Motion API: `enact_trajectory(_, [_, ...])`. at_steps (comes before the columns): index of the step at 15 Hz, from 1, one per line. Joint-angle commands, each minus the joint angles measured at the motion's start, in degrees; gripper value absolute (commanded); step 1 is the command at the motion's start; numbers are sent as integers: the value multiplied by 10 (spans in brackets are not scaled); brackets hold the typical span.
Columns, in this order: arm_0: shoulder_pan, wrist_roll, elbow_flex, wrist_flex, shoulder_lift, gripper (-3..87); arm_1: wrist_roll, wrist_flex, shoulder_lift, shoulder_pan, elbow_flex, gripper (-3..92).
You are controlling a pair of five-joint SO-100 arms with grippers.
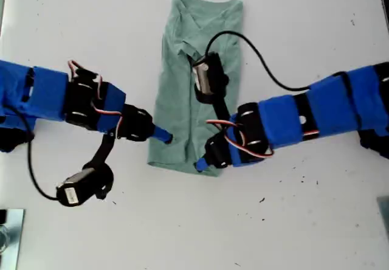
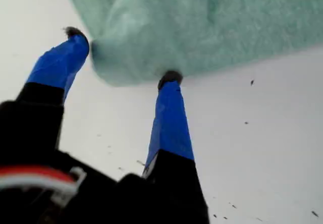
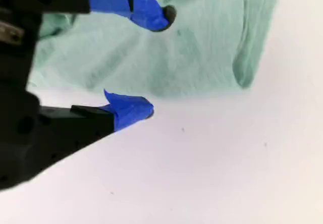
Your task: Fold t shirt
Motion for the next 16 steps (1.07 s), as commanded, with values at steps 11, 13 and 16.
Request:
enact_trajectory(11, [123,38,-475,144,-100,-3,-66,115,189,-49,-136,12])
enact_trajectory(13, [126,37,-475,140,-99,-3,-57,109,217,-71,-136,12])
enact_trajectory(16, [131,25,-475,126,-88,-3,-66,97,219,-76,-136,12])
